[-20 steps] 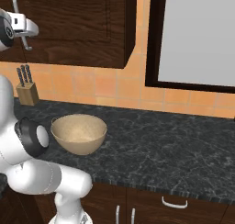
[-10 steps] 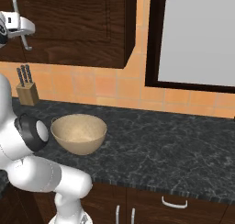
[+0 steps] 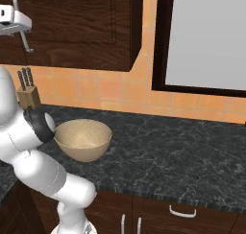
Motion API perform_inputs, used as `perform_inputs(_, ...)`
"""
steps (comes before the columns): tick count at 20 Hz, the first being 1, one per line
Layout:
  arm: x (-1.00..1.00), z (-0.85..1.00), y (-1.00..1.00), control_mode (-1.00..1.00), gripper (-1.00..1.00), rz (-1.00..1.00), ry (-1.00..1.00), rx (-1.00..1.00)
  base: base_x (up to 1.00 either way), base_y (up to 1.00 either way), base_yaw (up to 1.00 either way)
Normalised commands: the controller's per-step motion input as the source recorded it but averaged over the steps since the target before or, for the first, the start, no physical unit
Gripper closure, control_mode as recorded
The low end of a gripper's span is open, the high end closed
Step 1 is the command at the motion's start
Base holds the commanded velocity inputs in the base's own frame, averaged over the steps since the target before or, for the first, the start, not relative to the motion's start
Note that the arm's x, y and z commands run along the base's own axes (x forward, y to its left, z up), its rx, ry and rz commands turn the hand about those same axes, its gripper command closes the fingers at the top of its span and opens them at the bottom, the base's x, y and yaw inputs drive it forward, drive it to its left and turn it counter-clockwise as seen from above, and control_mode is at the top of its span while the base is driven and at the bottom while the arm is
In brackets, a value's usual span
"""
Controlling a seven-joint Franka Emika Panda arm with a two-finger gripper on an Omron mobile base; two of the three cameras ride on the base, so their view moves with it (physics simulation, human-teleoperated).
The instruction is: Open the cabinet, pick up the bread from the cabinet and place it in the basket. Then move the basket to the dining counter.
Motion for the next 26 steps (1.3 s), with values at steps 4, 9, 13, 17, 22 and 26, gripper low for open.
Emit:
perform_inputs(4, -0.01, -0.04, -0.35, -1.00, -1.00, 0.12, -0.28, 0.13, 0.00, 0.00, 0.00)
perform_inputs(9, -0.13, -0.24, -0.35, -1.00, -1.00, 0.08, -0.11, 0.12, 0.00, 0.00, 0.00)
perform_inputs(13, -0.05, -0.28, -0.19, -1.00, -1.00, 0.09, -0.24, 0.05, 0.00, 0.00, 0.00)
perform_inputs(17, 0.21, -0.32, -0.06, -1.00, -1.00, 0.08, -0.13, 0.00, 0.00, 0.00, 0.00)
perform_inputs(22, 0.38, -0.16, 0.00, -1.00, -1.00, 0.10, -0.05, 0.00, 0.00, 0.00, 0.00)
perform_inputs(26, 0.33, -0.16, 0.00, -1.00, -1.00, 0.08, -0.15, 0.00, 0.00, 0.00, 0.00)
